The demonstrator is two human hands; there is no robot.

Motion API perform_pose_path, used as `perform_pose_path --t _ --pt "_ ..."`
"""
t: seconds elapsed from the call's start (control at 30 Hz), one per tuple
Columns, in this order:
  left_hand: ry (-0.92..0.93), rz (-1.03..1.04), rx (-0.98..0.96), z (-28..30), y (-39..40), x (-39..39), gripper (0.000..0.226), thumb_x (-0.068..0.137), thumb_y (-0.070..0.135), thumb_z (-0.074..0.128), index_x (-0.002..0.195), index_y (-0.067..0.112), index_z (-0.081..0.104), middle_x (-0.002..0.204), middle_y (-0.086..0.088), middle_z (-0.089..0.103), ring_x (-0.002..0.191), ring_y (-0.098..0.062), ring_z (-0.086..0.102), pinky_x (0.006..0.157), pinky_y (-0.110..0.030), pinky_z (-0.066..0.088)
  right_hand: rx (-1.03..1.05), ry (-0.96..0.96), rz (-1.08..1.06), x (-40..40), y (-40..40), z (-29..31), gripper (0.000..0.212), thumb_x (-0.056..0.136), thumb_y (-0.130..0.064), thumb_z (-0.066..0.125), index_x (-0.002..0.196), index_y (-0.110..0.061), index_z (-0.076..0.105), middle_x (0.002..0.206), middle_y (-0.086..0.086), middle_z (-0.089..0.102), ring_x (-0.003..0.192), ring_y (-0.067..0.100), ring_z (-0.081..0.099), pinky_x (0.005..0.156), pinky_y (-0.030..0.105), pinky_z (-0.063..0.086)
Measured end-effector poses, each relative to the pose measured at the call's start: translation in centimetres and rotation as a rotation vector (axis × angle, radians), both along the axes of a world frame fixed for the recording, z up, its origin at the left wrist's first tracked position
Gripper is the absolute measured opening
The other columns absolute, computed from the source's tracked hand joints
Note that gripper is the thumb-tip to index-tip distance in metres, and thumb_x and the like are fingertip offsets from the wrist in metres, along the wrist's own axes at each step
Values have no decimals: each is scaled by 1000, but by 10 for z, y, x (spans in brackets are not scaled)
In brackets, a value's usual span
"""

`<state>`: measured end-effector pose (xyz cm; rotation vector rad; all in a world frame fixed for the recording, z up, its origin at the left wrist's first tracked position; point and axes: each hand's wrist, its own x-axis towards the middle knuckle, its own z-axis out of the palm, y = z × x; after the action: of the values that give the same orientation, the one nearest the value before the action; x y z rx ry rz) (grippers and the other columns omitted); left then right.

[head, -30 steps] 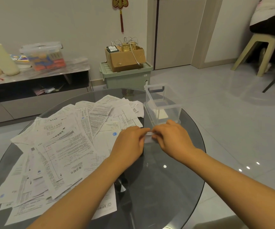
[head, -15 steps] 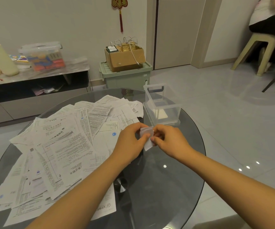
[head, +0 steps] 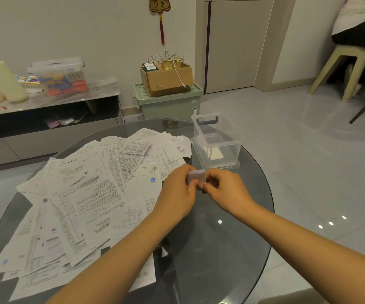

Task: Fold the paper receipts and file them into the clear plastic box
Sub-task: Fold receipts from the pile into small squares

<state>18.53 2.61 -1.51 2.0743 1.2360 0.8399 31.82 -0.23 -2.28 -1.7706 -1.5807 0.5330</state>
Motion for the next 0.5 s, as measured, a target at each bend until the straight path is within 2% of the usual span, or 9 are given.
perform_pose_path --t 0.1,0.2,0.27,0.37,0.43,0.5 --pt "-72 69 -26 8 4 -2 7 94 18 52 100 16 55 91 2 58 73 -7 51 61 -6 37 11 165 -18 -2 1 9 6 85 -20 66 86 -14 67 76 0 67 72 12 62 64 12 45" --pt "-174 126 -102 21 10 -3 12 92 18 56 102 12 60 96 -4 64 81 -11 57 67 -12 41 17 309 -20 -3 4 22 5 86 -17 65 88 -12 68 76 -6 66 68 1 60 67 12 48" --pt "-213 138 -167 33 16 -1 19 92 18 57 108 10 61 103 -8 66 92 -20 62 79 -27 50 33 342 -37 -3 5 32 5 86 -16 65 89 -13 69 76 -7 66 66 -2 59 65 9 47" --pt "-224 134 -229 48 26 6 23 91 15 58 114 10 59 110 -10 66 98 -26 64 90 -43 52 47 372 -111 -2 11 43 11 85 -14 65 93 -9 71 83 2 70 74 8 62 73 20 51" --pt "-271 135 -273 54 32 12 25 90 11 59 115 10 57 112 -11 66 98 -27 64 87 -42 54 51 374 -164 -1 14 50 12 84 -14 67 94 -9 71 84 4 71 76 12 65 76 25 52" --pt "-299 136 -284 58 39 17 25 89 9 59 114 11 56 111 -9 65 96 -27 65 75 -30 55 70 366 -201 3 18 58 8 83 -14 67 90 -12 71 80 1 70 72 9 64 73 23 52"
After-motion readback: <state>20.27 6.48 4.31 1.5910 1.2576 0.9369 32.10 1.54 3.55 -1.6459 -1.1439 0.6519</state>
